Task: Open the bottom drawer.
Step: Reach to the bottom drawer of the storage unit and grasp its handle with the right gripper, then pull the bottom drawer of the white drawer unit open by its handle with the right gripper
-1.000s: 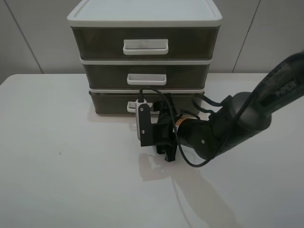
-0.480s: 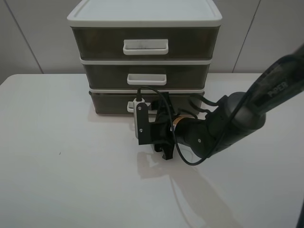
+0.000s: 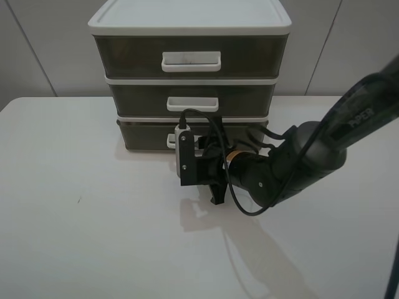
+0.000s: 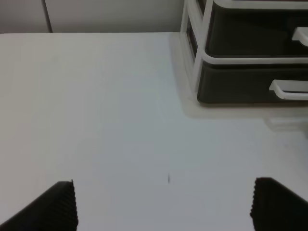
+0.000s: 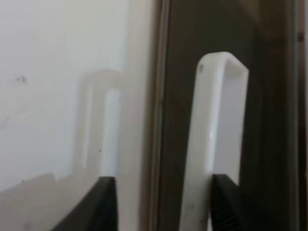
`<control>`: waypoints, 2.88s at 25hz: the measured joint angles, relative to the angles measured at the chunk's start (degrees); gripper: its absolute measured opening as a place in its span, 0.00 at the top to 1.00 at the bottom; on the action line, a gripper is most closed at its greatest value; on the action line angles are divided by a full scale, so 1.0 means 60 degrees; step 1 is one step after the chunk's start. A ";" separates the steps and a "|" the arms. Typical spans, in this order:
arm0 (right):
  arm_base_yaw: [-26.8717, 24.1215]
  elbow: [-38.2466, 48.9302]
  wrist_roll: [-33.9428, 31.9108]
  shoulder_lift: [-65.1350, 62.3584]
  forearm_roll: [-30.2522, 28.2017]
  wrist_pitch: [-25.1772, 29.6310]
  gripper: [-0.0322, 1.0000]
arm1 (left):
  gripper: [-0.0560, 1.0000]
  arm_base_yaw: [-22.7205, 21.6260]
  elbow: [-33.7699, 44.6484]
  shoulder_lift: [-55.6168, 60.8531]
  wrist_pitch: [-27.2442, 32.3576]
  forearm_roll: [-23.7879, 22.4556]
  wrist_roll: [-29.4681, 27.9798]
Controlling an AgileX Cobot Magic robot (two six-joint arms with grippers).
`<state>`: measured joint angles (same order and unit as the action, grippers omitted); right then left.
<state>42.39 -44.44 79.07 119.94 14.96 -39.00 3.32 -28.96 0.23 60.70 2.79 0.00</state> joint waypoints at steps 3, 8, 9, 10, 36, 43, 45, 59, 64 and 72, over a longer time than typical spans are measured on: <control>0.0000 0.0000 0.0000 0.0000 0.0033 -0.0269 0.80 | 0.24 0.0000 0.0000 0.0000 0.0000 0.0000 0.0000; 0.0000 0.0000 -0.0067 0.0000 0.0065 -0.0324 0.86 | 0.24 0.0000 0.0000 0.0000 0.0000 0.0000 0.0000; 0.0000 0.0000 -0.0067 0.0000 0.0065 -0.0336 0.86 | 0.24 0.0000 0.0000 0.0000 0.0000 0.0000 0.0000; 0.0000 0.0000 -0.0067 0.0000 0.0065 -0.0345 0.86 | 0.24 0.0000 0.0000 0.0000 0.0000 0.0000 0.0000; 0.0779 0.0757 0.0358 -0.0548 0.1134 -0.0419 0.86 | 0.24 0.0000 0.0000 0.0000 0.0000 0.0000 0.0000; 0.1432 0.1135 0.0586 -0.0548 0.1834 -0.0974 0.86 | 0.24 0.0000 0.0000 0.0000 0.0000 0.0000 0.0000; 0.1584 0.1245 0.0717 -0.0548 0.2008 -0.1118 0.86 | 0.24 0.0000 0.0000 0.0000 0.0000 0.0000 0.0000; 0.2492 0.1698 0.0763 -0.0568 0.2821 -0.1668 0.86 | 0.24 0.0000 0.0000 0.0000 0.0000 0.0000 0.0000; 0.2806 0.1900 0.0763 -0.0568 0.3130 -0.1968 0.86 | 0.24 0.0000 0.0000 0.0000 0.0000 0.0000 0.0000; 0.2950 0.1975 0.0763 -0.0568 0.3308 -0.2081 0.86 | 0.24 0.0000 0.0000 0.0000 0.0000 0.0000 0.0000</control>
<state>60.09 -32.59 83.65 116.53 34.81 -51.49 3.32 -28.96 0.23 60.70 2.79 0.00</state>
